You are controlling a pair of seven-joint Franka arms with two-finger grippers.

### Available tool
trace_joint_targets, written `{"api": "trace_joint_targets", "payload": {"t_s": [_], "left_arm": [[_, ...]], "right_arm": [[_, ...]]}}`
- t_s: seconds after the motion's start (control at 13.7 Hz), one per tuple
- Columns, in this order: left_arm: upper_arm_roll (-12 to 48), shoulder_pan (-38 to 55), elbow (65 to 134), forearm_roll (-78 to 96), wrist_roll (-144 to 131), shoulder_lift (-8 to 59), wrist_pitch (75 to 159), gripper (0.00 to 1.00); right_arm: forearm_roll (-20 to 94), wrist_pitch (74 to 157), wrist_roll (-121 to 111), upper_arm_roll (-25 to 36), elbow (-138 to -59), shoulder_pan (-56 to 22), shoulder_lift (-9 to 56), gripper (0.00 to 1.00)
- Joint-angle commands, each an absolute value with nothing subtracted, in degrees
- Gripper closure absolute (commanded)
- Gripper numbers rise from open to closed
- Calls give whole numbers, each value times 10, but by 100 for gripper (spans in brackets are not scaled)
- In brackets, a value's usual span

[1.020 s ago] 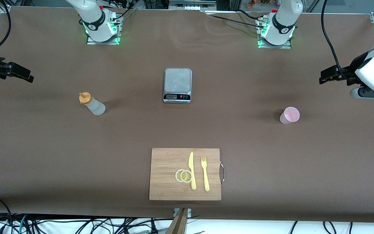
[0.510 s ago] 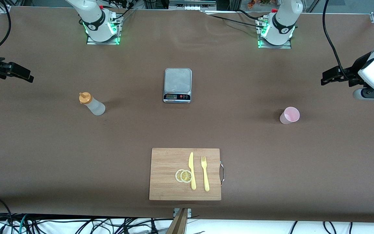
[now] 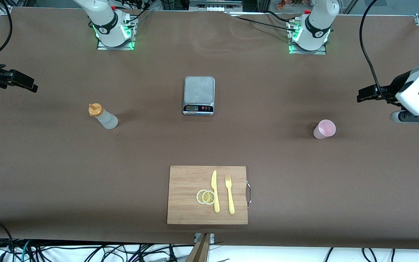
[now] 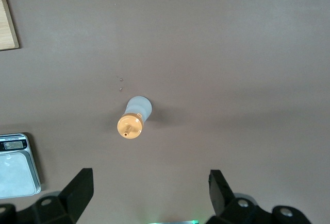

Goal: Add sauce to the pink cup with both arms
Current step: 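Move the left gripper down around the pink cup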

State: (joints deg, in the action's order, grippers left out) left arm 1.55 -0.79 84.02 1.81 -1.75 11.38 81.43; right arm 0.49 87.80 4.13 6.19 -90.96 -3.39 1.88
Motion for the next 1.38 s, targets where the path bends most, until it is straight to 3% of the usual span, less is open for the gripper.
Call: {"api": "trace_joint_targets", "payload": {"t_s": [0.0, 0.29, 1.31], "left_arm": [[16, -30, 819, 9, -11, 153, 839, 0], [14, -33, 848, 4, 24, 206, 912, 0], [13, -56, 1109, -18, 73, 204, 1230, 1]], "right_arm": [[15, 870, 39, 63, -904, -34, 19, 0], [15, 869, 40, 63, -904, -34, 19, 0], [15, 869, 39, 63, -904, -34, 19, 0]]}}
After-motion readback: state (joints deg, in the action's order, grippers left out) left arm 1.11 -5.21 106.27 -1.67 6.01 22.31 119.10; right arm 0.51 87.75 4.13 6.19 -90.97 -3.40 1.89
